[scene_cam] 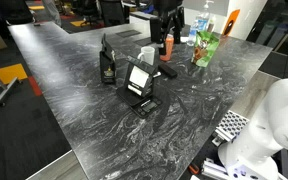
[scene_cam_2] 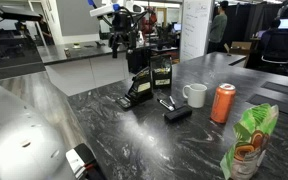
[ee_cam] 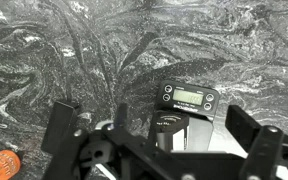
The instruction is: Remove the black packet from the scale, put it on the table and press the left button on the scale
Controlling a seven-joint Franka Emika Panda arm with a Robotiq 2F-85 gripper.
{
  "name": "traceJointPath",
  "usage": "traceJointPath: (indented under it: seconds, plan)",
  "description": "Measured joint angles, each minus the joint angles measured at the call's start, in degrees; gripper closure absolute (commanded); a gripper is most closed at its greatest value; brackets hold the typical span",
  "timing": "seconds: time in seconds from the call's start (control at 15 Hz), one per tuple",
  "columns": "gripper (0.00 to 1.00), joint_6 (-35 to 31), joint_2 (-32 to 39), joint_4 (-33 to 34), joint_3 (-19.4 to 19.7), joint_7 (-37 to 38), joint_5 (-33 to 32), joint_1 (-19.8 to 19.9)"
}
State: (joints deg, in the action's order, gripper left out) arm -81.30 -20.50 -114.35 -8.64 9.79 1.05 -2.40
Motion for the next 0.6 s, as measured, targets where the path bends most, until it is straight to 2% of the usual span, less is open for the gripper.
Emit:
traceJointPath:
  seconds: [0.33,0.6]
  plan:
    - [0.0,-0.63,0.02,-0.01,0.1,-0.2,-0.57,-0.02]
    - [0.0,-5.43,0.21,-0.62,0.8,-1.7,-3.5,-0.02]
